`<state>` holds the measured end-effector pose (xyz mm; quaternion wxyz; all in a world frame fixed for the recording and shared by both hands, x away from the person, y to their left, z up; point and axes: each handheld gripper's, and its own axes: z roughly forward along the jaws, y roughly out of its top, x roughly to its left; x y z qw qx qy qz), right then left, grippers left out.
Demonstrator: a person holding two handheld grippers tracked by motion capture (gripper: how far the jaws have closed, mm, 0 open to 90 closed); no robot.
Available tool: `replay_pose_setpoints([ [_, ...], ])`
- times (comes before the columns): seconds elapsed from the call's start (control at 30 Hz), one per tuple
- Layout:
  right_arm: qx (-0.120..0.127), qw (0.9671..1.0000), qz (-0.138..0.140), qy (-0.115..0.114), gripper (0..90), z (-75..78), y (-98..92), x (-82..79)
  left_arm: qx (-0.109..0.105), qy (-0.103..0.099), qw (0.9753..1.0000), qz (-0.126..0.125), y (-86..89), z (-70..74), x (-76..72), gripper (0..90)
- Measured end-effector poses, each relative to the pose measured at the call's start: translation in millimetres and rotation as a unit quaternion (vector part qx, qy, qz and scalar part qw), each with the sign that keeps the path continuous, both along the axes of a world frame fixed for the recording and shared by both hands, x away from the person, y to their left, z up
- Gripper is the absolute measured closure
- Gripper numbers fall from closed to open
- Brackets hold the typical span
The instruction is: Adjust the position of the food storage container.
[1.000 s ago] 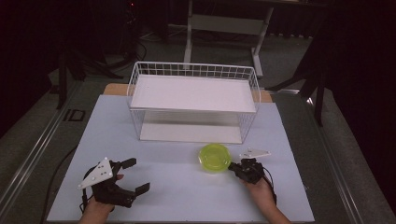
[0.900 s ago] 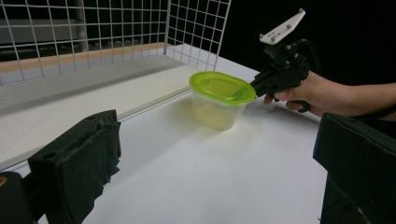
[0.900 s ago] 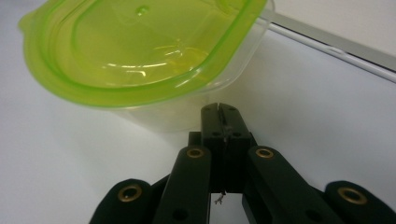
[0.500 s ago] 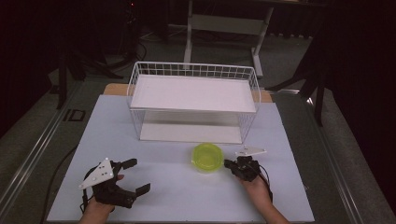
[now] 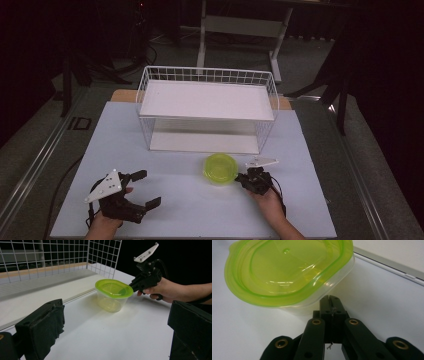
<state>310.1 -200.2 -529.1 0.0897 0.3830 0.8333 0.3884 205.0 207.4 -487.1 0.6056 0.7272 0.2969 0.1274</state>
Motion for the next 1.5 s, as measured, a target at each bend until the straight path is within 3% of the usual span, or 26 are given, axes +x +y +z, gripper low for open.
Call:
replay_pose_setpoints([
  [0.2,0.003,1.0000,0.004,0.004,90.0,-1.6,9.9,2.3,0.003,-0.001,1.0000,-0.003,-1.0,0.2,-1.0,1.8],
  [0.43,0.000,0.9998,0.020,-0.006,90.0,-0.4,28.1,6.8,0.003,0.000,1.0000,-0.005,-1.7,-0.1,-1.0,1.7],
  [0.67,-0.002,0.9997,0.024,0.008,90.0,-6.4,41.7,13.9,0.006,0.000,1.0000,-0.008,-2.8,-0.4,-1.1,1.7],
  [0.93,0.002,0.9995,0.031,0.005,90.0,-8.3,56.1,21.7,0.006,0.000,0.9999,-0.010,-3.1,-0.5,-0.9,1.7],
  [1.13,0.001,0.9996,0.027,-0.012,88.9,1.0,44.6,13.1,0.005,0.002,0.9999,-0.012,-3.8,-1.0,-0.6,1.7],
  [1.27,-0.005,0.9984,0.041,-0.039,66.5,10.0,29.9,-2.1,0.008,0.001,0.9999,-0.013,-5.2,-0.9,-0.8,1.7],
  [1.4,0.030,0.9965,0.062,-0.047,38.0,22.1,18.9,-17.4,0.005,0.002,0.9999,-0.012,-6.2,-0.8,-0.2,1.7],
  [1.43,0.036,0.9958,0.073,-0.040,26.2,24.8,17.4,-19.9,0.004,0.004,0.9999,-0.012,-6.3,-0.9,0.2,1.7],
  [1.5,0.041,0.9950,0.076,-0.050,18.6,29.7,16.2,-26.1,0.003,0.007,0.9999,-0.013,-6.6,-1.6,1.1,1.7],
])
